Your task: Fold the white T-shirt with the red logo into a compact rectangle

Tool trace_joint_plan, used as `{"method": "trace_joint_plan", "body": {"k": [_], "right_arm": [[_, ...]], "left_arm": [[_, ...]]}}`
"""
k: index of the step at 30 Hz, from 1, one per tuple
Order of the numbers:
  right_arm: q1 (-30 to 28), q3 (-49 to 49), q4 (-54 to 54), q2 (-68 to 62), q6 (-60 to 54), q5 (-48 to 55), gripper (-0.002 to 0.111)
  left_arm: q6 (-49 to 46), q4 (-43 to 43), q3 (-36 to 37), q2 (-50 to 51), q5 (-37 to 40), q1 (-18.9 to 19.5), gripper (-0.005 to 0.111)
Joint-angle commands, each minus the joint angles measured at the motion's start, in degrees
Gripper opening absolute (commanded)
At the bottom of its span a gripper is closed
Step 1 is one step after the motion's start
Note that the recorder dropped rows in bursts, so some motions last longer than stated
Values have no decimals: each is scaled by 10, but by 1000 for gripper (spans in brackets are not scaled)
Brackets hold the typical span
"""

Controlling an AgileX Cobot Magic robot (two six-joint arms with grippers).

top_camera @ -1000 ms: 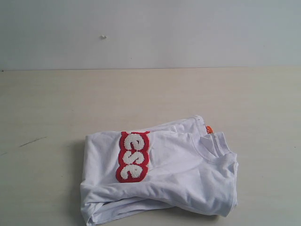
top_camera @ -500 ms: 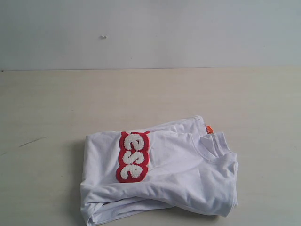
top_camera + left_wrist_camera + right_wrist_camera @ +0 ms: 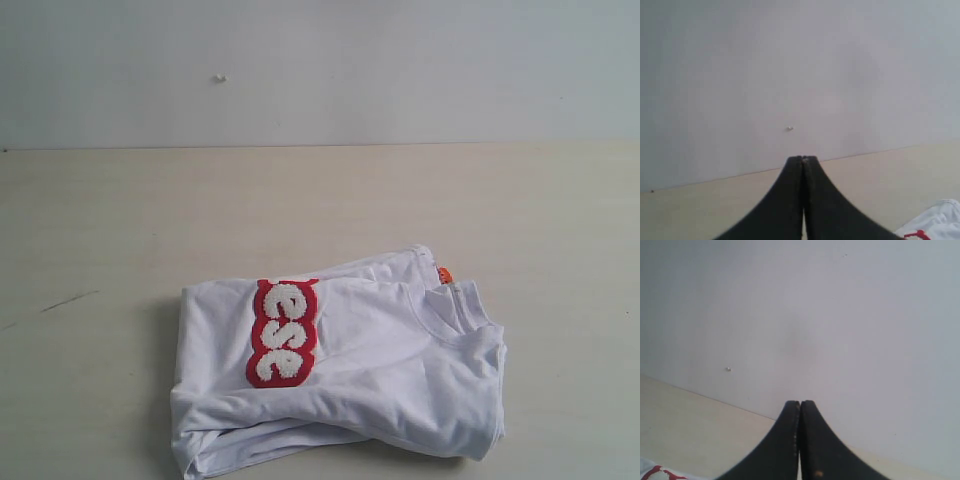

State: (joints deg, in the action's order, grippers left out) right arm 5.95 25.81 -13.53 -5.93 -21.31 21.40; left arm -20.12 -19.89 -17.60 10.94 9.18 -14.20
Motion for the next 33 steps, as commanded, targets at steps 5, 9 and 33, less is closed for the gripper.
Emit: {"method": "trace_joint_plan", "body": {"k": [5,9,33], "right_arm": [[0,-2,1,1,2,-4,0],[0,-2,1,1,2,-2,0],[0,-2,1,1,4,-2,0]], "left_arm": [[47,32,86,-109,53,121,0],[72,30,134,-109,54,148,0],[138,135,176,-109,112,149,0]]}}
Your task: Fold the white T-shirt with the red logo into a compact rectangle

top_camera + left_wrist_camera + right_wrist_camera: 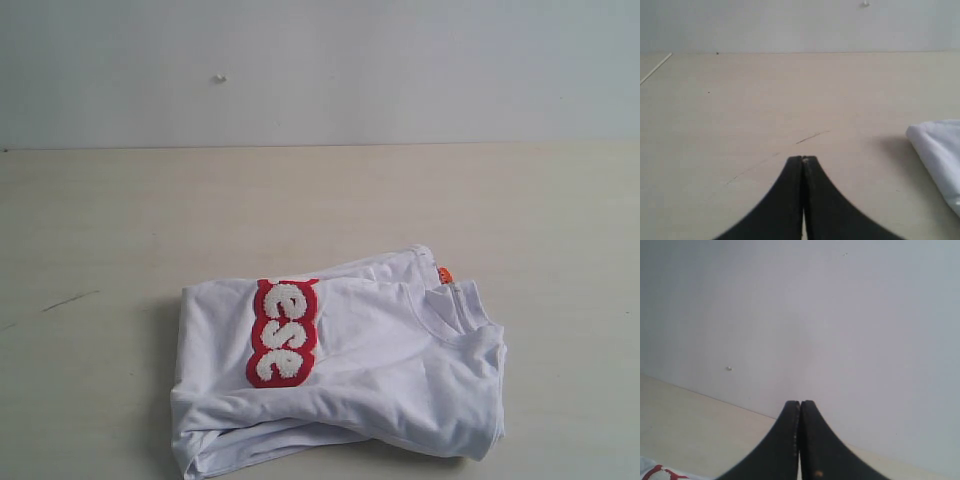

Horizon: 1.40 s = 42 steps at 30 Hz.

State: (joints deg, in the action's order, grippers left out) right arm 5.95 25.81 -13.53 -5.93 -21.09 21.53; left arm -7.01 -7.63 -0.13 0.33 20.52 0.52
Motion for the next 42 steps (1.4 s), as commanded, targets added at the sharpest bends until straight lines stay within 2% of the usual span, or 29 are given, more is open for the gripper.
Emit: {"method": "trace_joint_plan", "body": {"k": [1,10,42], "right_arm": [[0,-2,1,1,2,-4,0],[0,-2,1,1,2,-4,0],[0,-2,16,1,-3,-2,0]], "left_arm": [[7,13,1,-3,-2,2,0],[88,31,1,-3,-1,2,0],[90,32,1,-3,0,2,0]]}}
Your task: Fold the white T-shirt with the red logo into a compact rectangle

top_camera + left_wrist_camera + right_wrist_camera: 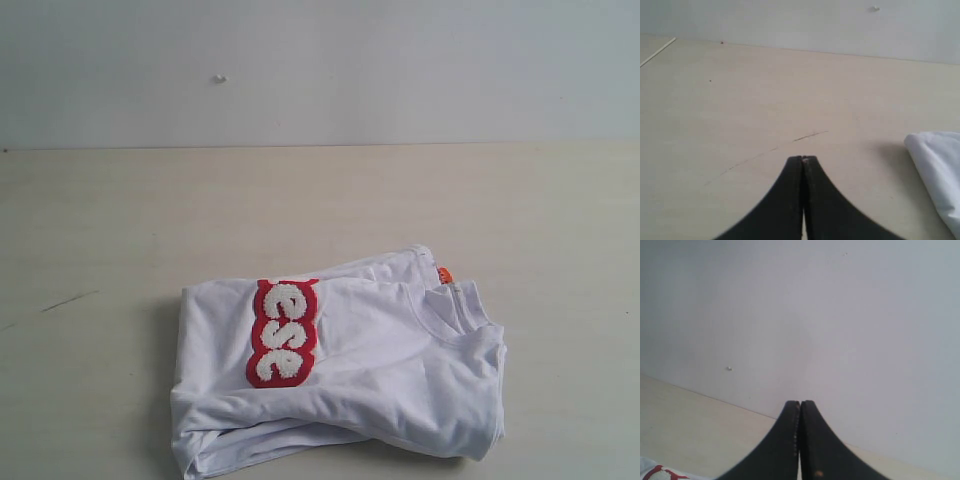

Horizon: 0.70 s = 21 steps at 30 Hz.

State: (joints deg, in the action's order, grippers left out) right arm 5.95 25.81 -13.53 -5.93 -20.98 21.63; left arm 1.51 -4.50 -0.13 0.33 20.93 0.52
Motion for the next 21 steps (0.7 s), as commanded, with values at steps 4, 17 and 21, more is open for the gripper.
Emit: {"method": "trace_joint_plan", "body": {"k": [4,17,21], "right_arm": [[-1,-12,38,1,19,59,0],[-154,-239,46,59,123,-117,0],[-166,-258,41,59,152,-111,0]], "left_arm": [[5,1,1,-3,-4,2,0],[5,1,1,-3,-4,2,0],[5,1,1,-3,-4,2,0]]}}
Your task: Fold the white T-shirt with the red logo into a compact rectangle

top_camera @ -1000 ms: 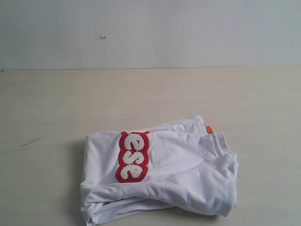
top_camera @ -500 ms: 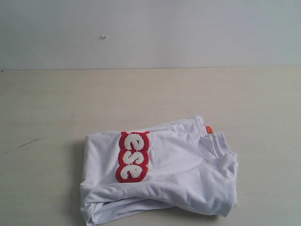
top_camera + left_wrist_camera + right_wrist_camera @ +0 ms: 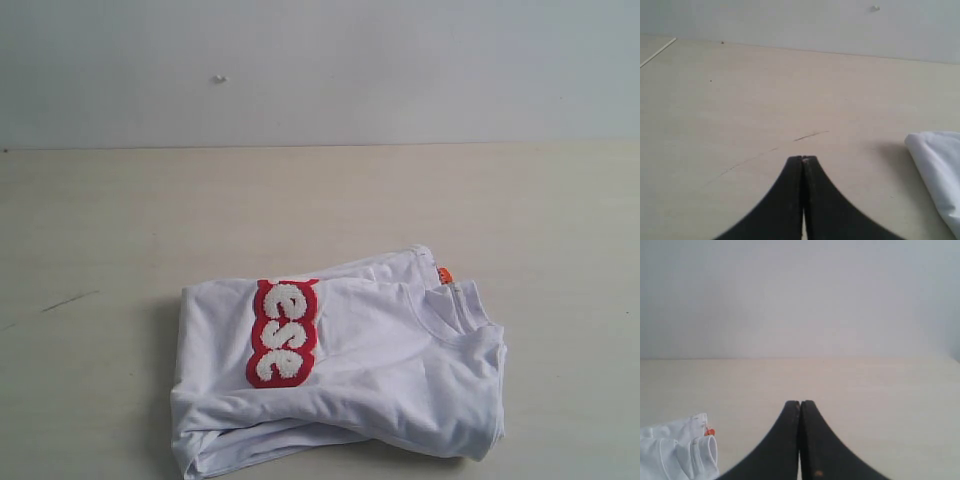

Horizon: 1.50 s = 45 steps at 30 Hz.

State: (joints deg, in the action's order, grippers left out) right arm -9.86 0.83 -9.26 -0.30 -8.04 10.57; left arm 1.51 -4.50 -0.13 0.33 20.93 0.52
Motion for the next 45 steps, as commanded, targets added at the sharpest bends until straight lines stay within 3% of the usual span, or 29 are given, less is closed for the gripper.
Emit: {"method": "trace_joint_plan", "body": {"k": [1,4,19,24,45], "right_arm": [[-8,-8,-2,3,23,19,0],[-8,-8,-1,3,22,60,0],[-8,-8,6,3,24,74,0],[-8,-8,68,3,138,74,0],[-8,-8,67,3,96,74,0]], "left_arm": [[5,1,1,-3,-4,2,0],[5,1,1,-3,-4,2,0],[5,1,1,-3,-4,2,0],[5,1,1,-3,-4,2,0],[5,1,1,-3,-4,2,0]]}}
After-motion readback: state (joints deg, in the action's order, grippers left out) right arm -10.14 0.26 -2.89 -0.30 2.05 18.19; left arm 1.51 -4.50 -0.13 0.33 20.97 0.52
